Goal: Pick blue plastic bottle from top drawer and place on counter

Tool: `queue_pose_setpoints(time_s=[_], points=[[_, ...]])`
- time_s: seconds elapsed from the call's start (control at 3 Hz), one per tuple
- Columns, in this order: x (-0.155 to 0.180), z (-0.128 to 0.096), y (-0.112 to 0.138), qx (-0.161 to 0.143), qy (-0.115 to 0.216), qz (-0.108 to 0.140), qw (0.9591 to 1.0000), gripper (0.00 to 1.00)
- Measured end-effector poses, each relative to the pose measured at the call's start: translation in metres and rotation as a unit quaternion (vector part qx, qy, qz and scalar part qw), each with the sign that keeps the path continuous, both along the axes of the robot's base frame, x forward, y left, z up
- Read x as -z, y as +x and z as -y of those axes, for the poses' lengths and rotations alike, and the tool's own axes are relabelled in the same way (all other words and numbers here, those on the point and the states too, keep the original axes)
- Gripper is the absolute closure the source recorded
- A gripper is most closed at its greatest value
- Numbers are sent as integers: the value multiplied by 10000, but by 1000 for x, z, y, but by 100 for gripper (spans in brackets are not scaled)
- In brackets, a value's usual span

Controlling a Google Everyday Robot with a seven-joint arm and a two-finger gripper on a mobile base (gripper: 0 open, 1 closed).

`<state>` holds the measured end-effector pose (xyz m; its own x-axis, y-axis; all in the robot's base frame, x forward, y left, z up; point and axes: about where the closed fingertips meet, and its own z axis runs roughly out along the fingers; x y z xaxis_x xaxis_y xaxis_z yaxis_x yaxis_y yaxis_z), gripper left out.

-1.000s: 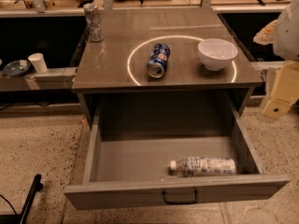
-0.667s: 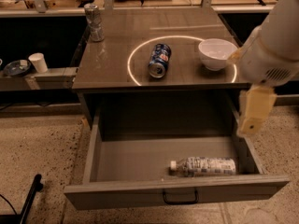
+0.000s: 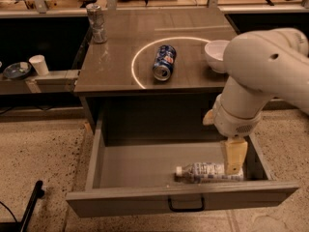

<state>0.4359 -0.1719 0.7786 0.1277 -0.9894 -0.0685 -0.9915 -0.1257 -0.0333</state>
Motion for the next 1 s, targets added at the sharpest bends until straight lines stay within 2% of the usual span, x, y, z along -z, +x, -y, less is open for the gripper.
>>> queue_pose_setpoints(time_s=[0.33,0.67,1.0], points=[[29,-5,1,-201,31,-173,9996,41],[45,-2,12,-307,43,-224,9993,54],[62,10,17,-308,70,-287,9991,54]])
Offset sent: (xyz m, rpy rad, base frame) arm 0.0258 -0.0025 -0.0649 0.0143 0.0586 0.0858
